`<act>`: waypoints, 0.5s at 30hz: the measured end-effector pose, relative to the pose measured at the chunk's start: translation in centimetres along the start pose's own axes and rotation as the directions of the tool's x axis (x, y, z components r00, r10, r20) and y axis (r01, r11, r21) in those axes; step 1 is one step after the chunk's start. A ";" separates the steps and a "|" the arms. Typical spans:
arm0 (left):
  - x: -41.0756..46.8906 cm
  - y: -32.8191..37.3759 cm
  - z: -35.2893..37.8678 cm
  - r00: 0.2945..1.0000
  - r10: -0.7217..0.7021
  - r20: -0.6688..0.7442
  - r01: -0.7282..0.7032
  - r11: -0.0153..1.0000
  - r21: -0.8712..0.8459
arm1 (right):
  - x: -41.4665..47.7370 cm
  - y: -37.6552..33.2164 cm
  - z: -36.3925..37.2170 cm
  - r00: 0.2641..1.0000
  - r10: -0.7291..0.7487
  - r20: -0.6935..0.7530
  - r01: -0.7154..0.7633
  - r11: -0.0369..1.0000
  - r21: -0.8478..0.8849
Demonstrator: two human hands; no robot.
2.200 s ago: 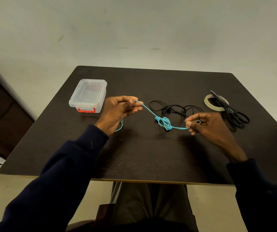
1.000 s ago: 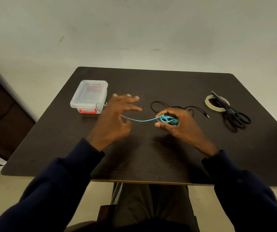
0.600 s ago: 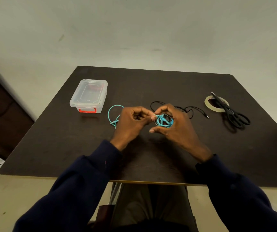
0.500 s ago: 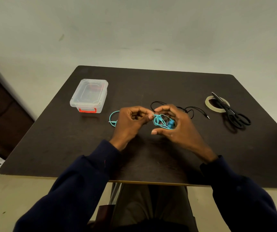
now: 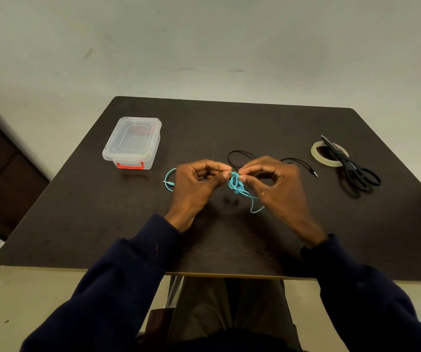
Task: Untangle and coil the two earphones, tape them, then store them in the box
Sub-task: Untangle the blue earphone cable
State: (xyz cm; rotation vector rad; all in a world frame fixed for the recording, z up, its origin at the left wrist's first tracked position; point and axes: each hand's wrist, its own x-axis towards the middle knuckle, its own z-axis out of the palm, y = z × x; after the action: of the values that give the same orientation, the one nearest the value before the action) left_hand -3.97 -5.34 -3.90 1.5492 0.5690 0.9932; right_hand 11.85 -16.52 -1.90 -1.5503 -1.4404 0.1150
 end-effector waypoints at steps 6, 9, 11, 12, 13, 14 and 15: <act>-0.8 0.2 1.0 0.996 -0.038 -0.076 0.036 0.999 -0.027 | 0.0 0.4 0.9 0.993 -0.090 -0.078 0.075 0.981 -0.181; -0.9 0.6 1.3 0.997 -0.002 -0.077 0.008 0.997 0.074 | 0.0 0.7 1.5 0.983 -0.162 -0.080 0.137 0.956 -0.260; -0.9 0.8 1.3 0.997 0.013 -0.073 -0.005 0.995 0.099 | 0.0 0.5 1.9 0.980 -0.182 -0.084 0.153 0.950 -0.273; -0.9 0.9 1.3 0.998 0.019 -0.067 -0.011 0.994 0.109 | 0.0 0.4 1.9 0.978 -0.190 -0.091 0.160 0.949 -0.270; -0.8 1.0 1.3 0.998 0.021 -0.056 -0.014 0.993 0.119 | 0.1 0.3 2.0 0.975 -0.201 -0.095 0.170 0.950 -0.263; -0.8 1.1 1.3 0.999 0.015 -0.046 -0.009 0.991 0.132 | 0.1 0.2 1.9 0.973 -0.210 -0.098 0.180 0.951 -0.253; -0.7 1.1 1.2 0.999 0.000 -0.041 0.006 0.990 0.142 | 0.1 0.0 1.9 0.971 -0.214 -0.104 0.185 0.954 -0.236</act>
State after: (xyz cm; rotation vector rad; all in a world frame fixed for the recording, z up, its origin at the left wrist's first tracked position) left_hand -3.53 -6.80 -3.01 1.6560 0.6832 1.0016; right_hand 10.65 -15.36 -2.88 -1.5502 -1.5383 -0.2734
